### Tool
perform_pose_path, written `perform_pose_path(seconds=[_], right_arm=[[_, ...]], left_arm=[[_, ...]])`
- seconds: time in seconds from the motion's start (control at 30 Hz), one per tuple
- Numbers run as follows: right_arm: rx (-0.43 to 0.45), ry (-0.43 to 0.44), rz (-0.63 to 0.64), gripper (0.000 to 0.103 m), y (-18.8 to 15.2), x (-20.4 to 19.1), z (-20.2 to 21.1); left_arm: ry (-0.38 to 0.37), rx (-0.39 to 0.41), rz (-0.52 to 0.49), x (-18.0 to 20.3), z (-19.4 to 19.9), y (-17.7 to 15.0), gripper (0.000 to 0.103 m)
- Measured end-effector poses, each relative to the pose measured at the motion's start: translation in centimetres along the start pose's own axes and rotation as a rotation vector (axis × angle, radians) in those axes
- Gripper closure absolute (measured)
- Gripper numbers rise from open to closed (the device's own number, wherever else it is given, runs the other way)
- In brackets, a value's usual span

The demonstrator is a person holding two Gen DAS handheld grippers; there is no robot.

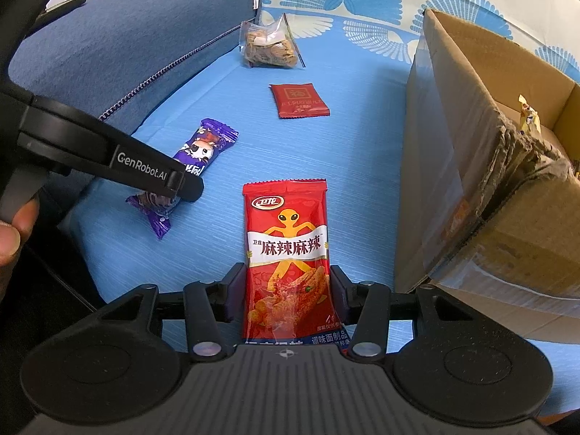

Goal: Organize snacks

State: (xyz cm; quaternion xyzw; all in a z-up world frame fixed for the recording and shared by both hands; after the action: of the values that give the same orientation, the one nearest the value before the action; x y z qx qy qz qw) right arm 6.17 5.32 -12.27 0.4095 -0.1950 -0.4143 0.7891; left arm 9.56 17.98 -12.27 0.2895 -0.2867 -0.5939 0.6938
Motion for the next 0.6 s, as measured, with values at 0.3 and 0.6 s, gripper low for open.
perform_pose_path(seconds=[0.3,0.6], right_arm=[[0.01,-0.001,0.025,0.053,-0.11,-0.22,0.16],[0.022,-0.002,0.043,0.056,-0.07,-0.29,0.43]], left_arm=[[0.001,0.0,0.0,0.08,0.04,-0.03,0.074],[-0.001,-0.001,0.003,0.17,0.06,-0.01,0.074]])
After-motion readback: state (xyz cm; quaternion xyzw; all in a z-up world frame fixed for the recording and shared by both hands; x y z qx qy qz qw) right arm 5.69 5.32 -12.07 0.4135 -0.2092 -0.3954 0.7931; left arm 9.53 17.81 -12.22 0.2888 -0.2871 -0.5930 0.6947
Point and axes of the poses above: each gripper's, at about its wrist camera, not at the fingertips, and z roughly against the way its jaws point, x to its right, y to its top, the point moved 2 cm from there along -z, roughly the way its jaws point, and after that the axes turned 14 degrees about x, right-handed, at the moved point
